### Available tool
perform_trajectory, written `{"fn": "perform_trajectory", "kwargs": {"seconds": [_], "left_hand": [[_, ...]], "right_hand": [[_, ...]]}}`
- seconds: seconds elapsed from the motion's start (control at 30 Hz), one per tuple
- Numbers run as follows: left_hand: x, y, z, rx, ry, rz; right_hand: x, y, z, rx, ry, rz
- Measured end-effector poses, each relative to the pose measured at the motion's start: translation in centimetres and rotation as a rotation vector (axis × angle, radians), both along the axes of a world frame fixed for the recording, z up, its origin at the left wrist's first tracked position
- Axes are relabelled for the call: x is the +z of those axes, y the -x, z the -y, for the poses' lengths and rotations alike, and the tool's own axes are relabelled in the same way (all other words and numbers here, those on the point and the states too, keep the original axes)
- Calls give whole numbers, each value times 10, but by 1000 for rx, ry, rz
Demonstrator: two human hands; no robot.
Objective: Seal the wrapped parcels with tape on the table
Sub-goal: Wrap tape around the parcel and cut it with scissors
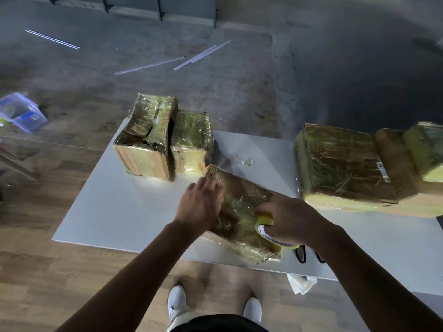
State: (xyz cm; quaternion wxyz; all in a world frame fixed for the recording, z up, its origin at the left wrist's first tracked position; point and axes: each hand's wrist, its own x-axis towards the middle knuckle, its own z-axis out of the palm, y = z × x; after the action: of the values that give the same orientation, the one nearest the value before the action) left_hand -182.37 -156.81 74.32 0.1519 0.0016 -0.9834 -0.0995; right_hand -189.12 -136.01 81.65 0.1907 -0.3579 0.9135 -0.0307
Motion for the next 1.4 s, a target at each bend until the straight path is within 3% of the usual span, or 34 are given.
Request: {"fn": "perform_trajectory", "kwargs": {"seconds": [0.07,0.17,0.33,0.47,0.67,0.77,0.87,1.07,1.3,1.4], "left_hand": [[-8,-12,-11,-193,-32,31],[-14,-27,-11,-278,16,248],[-20,-36,4,-275,140,328],[-29,-38,1,-167,35,340],[-24,-27,0,-164,40,418],[-25,-26,-2,-167,35,427],[-25,-25,3,-179,25,451],[-16,-22,0,-201,68,527],[11,-8,-53,-42,406,667],[12,-5,-68,6,376,607]], "right_hand": [[0,-1,-1,0,20,6],[3,-1,0,24,53,-1],[8,6,10,114,70,-44],[9,16,15,179,90,-61],[-10,35,-25,128,309,143],[-21,37,-31,98,375,125],[-19,43,-37,187,341,8],[-8,59,-52,257,-5,-145],[-23,57,-54,228,-50,-148],[-24,58,-55,224,-42,-152]]}}
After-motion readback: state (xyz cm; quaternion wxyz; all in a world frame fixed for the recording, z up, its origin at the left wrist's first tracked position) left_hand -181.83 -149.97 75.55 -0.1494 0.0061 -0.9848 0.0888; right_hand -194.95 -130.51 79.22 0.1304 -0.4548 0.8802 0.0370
